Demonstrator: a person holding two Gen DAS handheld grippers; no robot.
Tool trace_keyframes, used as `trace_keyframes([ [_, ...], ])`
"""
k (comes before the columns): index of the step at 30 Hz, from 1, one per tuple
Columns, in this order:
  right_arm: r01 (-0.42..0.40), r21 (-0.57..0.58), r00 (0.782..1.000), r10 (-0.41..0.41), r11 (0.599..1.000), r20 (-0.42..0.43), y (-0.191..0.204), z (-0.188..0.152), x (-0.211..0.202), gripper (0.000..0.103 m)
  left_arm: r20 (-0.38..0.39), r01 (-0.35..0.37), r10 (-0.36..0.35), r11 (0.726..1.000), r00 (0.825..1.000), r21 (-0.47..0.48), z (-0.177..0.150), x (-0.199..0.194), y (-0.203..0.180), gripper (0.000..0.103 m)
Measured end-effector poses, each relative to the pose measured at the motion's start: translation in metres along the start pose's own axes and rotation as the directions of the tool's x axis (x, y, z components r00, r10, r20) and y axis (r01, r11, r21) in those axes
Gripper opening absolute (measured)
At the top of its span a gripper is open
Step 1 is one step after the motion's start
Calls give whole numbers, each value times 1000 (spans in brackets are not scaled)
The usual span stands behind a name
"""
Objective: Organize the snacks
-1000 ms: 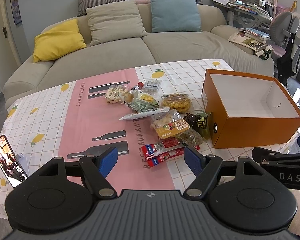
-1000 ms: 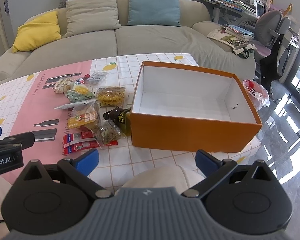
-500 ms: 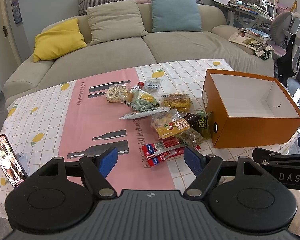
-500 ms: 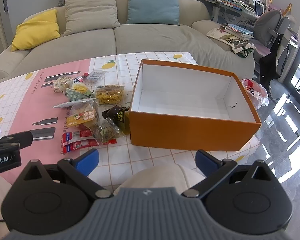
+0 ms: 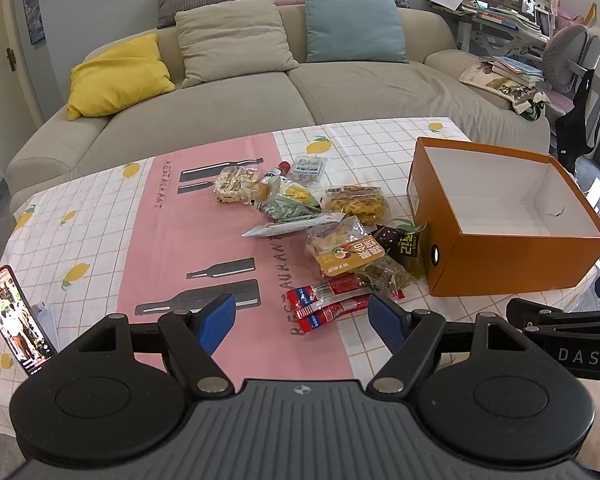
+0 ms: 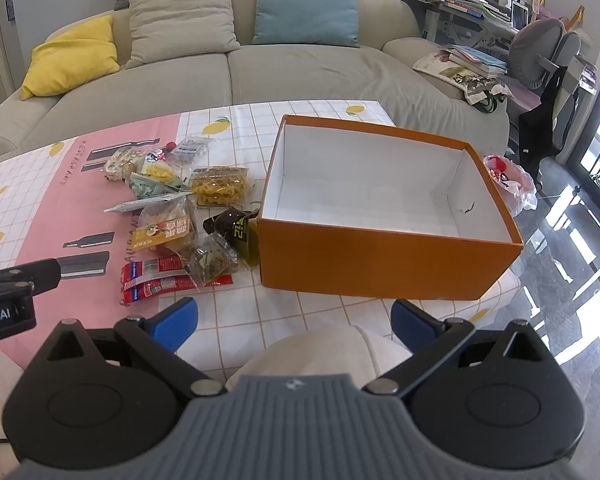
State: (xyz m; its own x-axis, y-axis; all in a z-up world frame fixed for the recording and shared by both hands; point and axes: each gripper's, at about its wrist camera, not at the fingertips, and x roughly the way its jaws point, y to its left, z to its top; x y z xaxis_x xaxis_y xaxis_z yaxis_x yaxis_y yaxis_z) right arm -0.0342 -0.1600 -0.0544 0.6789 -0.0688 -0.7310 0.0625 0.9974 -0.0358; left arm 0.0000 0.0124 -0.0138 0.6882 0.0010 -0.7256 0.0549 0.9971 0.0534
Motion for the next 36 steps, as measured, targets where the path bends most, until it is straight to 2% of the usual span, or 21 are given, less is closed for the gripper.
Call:
trace_keyframes([
  [8,-136,72,990,137,988,-17,3,2,18,99,-56,73,-83,985,995,-158,1,14,29,76],
  [10,-162,66,986,163,985,-12,8,4,22,90,-69,96,-109,980,992,-172,2,20,33,70],
  [12,-191,45,981,192,981,-26,14,7,28,77,-72,115,-130,977,989,-182,4,25,35,62],
  [13,-189,27,981,190,982,-37,16,8,31,74,-71,127,-143,973,987,-192,5,28,36,61],
  [15,-198,-4,979,198,980,-55,22,9,39,63,-70,157,-174,966,982,-207,8,33,37,62],
  [16,-202,-18,978,200,979,-63,25,10,42,60,-66,163,-180,963,981,-213,11,35,37,63],
  [17,-207,-32,977,204,978,-65,28,12,47,58,-67,164,-182,963,981,-214,13,38,36,72],
  [18,-220,-39,974,217,975,-67,30,14,50,56,-70,168,-186,963,980,-209,16,41,35,78],
  [19,-234,-46,971,231,971,-60,32,17,53,55,-73,175,-193,964,979,-198,18,44,35,79],
  [21,-261,-67,965,258,963,-39,39,24,58,43,-81,184,-203,964,976,-191,21,50,34,79],
  [23,-267,-94,964,265,959,-30,45,30,65,41,-76,204,-221,961,972,-186,25,56,36,76],
  [26,-274,-127,962,272,953,-39,51,38,75,29,-80,216,-228,966,970,-140,32,66,34,76],
  [29,-288,-150,957,279,946,-80,57,41,91,28,-109,237,-240,970,965,-47,35,80,28,76],
  [34,-312,-180,948,293,933,-126,65,35,110,31,-160,256,-240,962,957,90,32,103,20,75],
  [36,-309,-198,949,287,930,-133,70,33,118,39,-173,261,-238,957,956,126,32,112,18,75],
])
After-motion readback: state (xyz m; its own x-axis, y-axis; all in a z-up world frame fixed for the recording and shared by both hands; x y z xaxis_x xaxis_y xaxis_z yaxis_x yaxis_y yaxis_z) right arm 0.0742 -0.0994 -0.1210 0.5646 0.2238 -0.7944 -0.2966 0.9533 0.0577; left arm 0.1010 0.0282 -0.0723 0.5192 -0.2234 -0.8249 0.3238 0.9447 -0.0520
